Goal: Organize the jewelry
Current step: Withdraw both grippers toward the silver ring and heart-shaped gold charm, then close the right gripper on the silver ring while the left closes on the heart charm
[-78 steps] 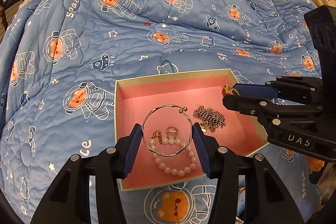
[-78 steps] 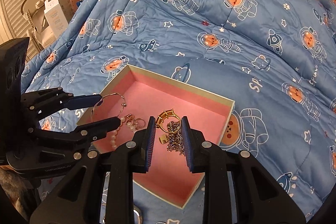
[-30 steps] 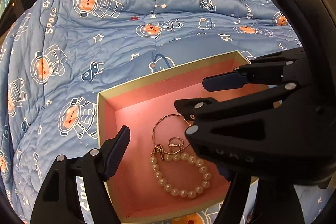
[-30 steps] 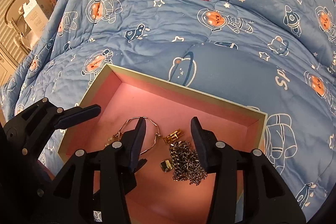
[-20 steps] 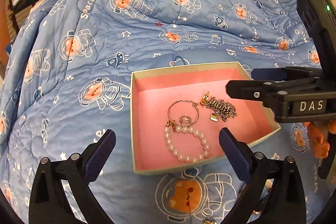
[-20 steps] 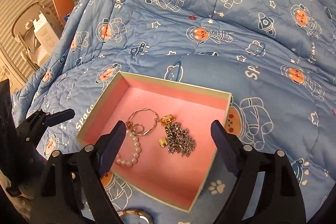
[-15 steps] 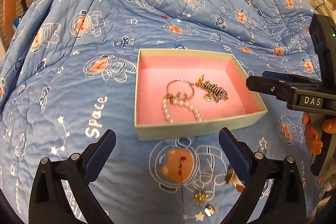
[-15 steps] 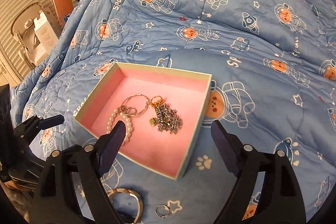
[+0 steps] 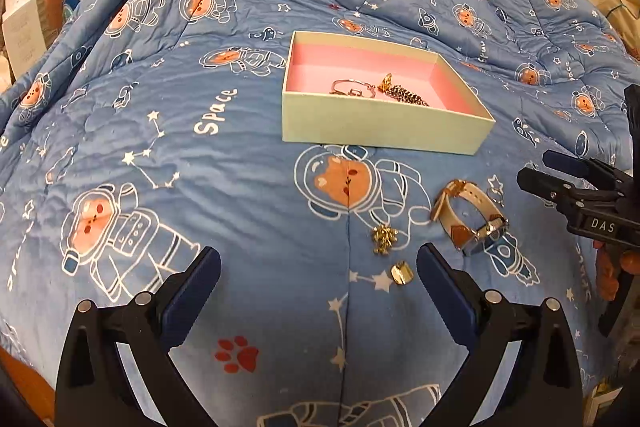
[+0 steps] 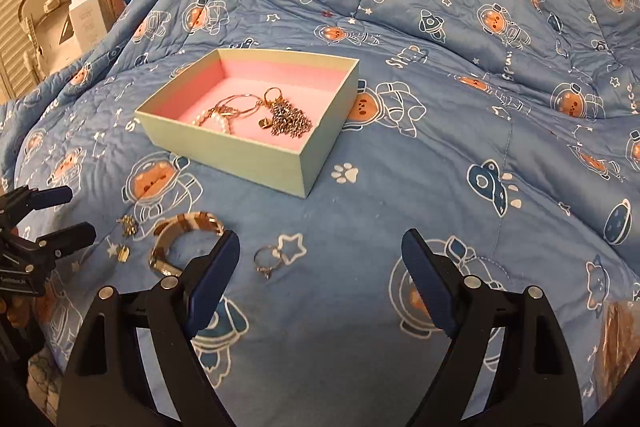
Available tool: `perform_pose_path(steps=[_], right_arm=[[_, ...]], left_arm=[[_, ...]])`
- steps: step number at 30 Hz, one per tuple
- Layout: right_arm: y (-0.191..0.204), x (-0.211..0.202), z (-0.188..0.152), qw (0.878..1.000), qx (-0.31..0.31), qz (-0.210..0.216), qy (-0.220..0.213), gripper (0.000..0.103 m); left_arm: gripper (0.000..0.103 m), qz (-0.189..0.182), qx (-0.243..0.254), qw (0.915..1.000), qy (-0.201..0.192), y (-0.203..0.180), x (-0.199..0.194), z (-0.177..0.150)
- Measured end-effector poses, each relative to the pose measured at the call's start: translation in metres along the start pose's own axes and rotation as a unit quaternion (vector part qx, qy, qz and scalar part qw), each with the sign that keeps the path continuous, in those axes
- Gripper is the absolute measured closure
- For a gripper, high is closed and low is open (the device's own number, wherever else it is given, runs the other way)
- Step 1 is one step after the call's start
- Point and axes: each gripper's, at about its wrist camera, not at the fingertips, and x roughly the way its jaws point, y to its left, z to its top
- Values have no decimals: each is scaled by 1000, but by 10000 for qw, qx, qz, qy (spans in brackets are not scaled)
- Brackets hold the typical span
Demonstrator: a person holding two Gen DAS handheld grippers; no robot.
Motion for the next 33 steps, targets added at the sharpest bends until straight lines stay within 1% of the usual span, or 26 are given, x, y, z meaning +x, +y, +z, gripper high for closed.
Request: perform_pose_path(steps=[3,5,6,8,10,13,14,16,21,23,27,31,32,33], right_arm=[[4,-1,-12,9999,-81,31,78,21],[6,-1,-18,9999,-88,57,130,22],[7,-1,-21,9998,-104,81,158,24],[10,1,-25,9995,-171,116,229,31],[13,3,-28,9992,-241,130,276,36],[16,5,-30,9989,-292,210,313,40],[17,6,-30,9987,-303,237,331,44],[20,8,-31,9983,-338,292,364,48],[23,18,-29,9977,-328,401,428,51],[24,21,-27,9978,-302,404,419,54],[24,27,-23,9980,-283,392,412,60],[26,32,-19,9980,-288,402,387,66],[25,33,-18,9981,-256,417,387,69],[25,34,-16,9980,-221,442,390,71]], left_arm=[[10,78,143,9999,-39,-9,-4,-10],[14,10,185,9998,-31,-14,-5,-15],[17,-45,182,9998,-7,-16,-5,-16],[24,-129,190,9997,23,-21,-4,-19],[32,-200,235,9995,56,-26,-2,-22],[41,-206,345,9991,107,-34,2,-23],[43,-213,361,9991,116,-35,3,-23],[52,-281,367,9988,169,-36,5,-23],[55,-294,367,9986,238,-36,11,-22],[58,-283,376,9986,243,-37,12,-22],[71,-380,459,9978,283,-42,15,-20],[73,-390,529,9974,294,-48,20,-16],[74,-410,520,9974,293,-48,21,-14],[78,-431,523,9973,298,-49,23,-12]])
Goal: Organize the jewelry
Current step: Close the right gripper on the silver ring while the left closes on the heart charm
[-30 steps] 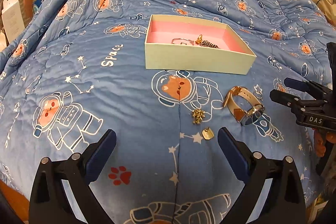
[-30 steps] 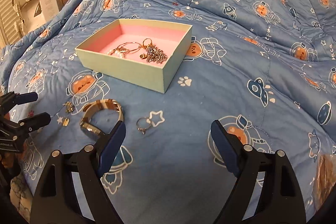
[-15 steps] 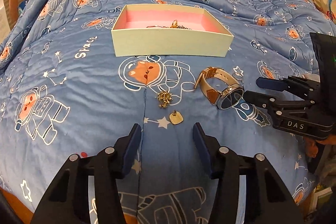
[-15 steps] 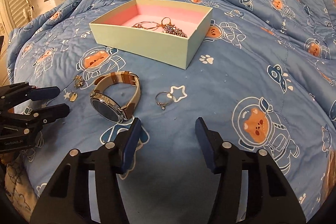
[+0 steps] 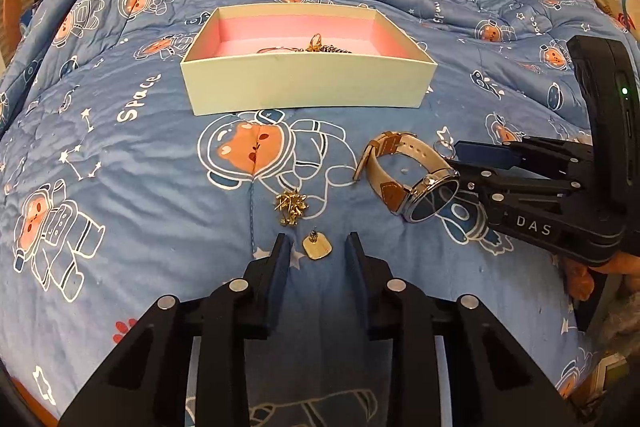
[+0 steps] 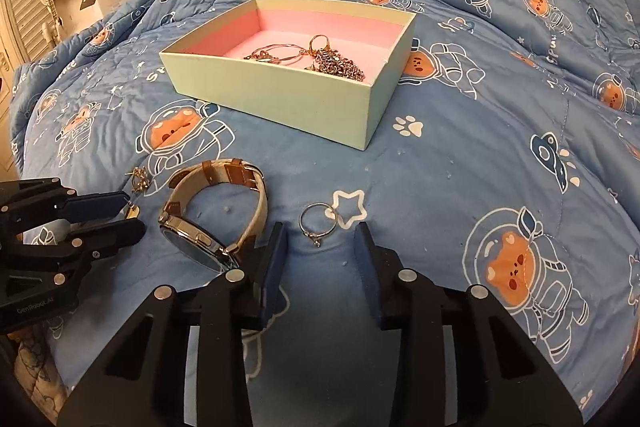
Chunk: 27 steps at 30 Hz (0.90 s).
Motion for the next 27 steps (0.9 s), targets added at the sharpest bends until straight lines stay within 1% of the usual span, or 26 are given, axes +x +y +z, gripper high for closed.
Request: perform_pose_path(steps=[1,4,9,22,27], right_arm=[[0,1,1,10000,25,19,2,74],[-1,3,3,9999,95,46,-6,79],[0,2,1,9999,107,53,-41,83],[-3,-5,-4,9996,276,94,-66,84],[-2,-13,-7,9994,333,84,-31,84]], left_arm=[[83,-20,6,10000,9,-1,1,1],[90,-45,-45,10000,19,-1,5,3],[90,-75,-133,9999,-32,0,2,0],[90,-109,-340,9993,-74,3,-6,-7],[90,-65,-362,9993,-108,4,-12,-10]])
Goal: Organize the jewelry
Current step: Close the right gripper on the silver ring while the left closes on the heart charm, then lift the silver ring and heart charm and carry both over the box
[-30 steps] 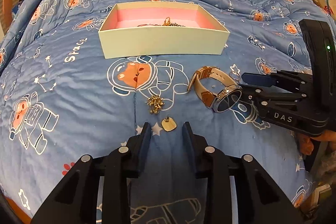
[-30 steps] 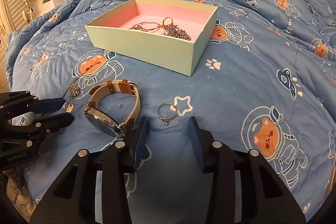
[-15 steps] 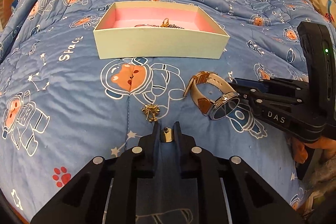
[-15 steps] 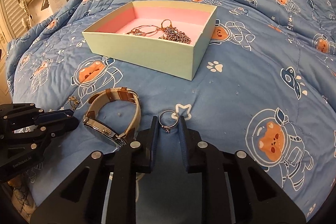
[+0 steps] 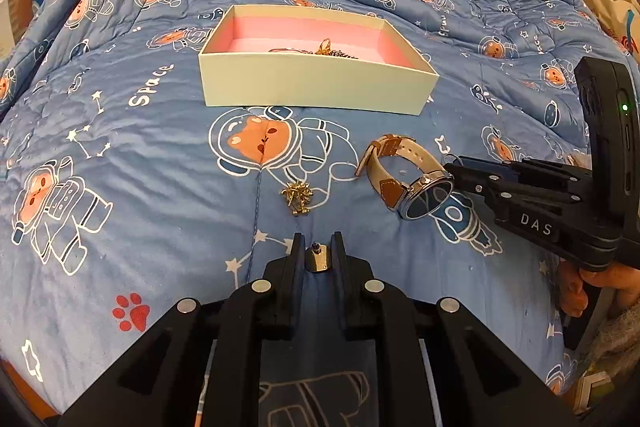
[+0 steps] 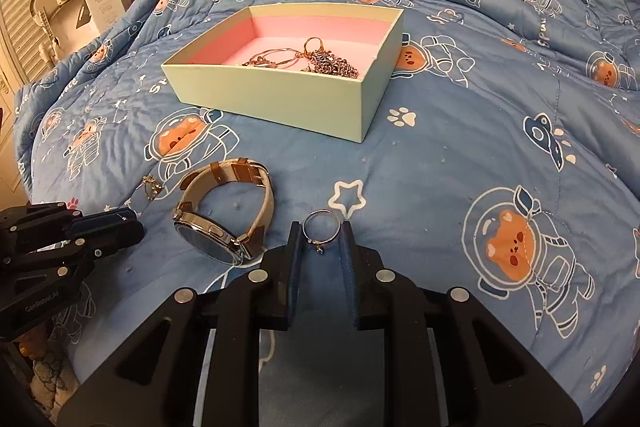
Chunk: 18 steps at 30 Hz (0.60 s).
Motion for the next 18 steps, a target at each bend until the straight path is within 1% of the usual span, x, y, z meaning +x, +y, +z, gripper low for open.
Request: perform_pose_path(steps=[6,9,18], right_arm=[[-2,-11,-4,10000,29,52,41,84],[0,-19,-2,10000,-13,94,-13,84],[9,-44,19,9988,-29,381,-299,84]], left_arm=[[90,38,-42,10000,-36,3,-8,0],[90,42,-57,9999,-89,4,-14,2],[90,-9,93,9995,-305,-4,-31,21]])
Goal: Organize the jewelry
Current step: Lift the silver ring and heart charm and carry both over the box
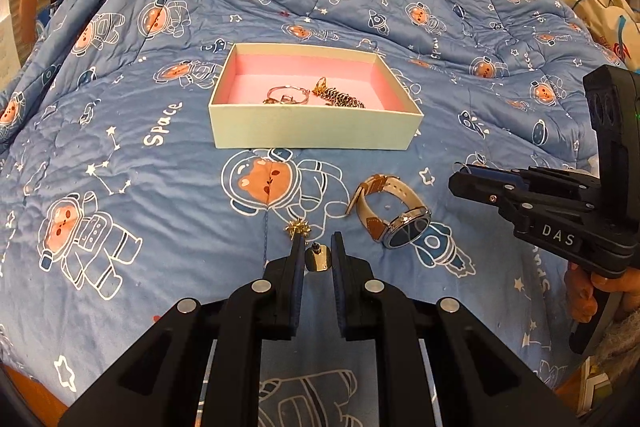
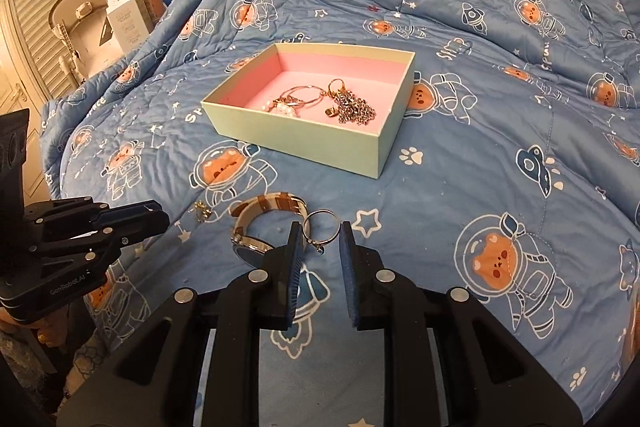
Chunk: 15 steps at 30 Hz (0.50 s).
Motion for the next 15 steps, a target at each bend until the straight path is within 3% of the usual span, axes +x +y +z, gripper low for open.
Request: perform_pose_path(steps=[15], right_arm=[[14,-8,33,9991,-315,187,-217,84]], left_arm=[[90,50,271,9995,-165,5,-1,35]])
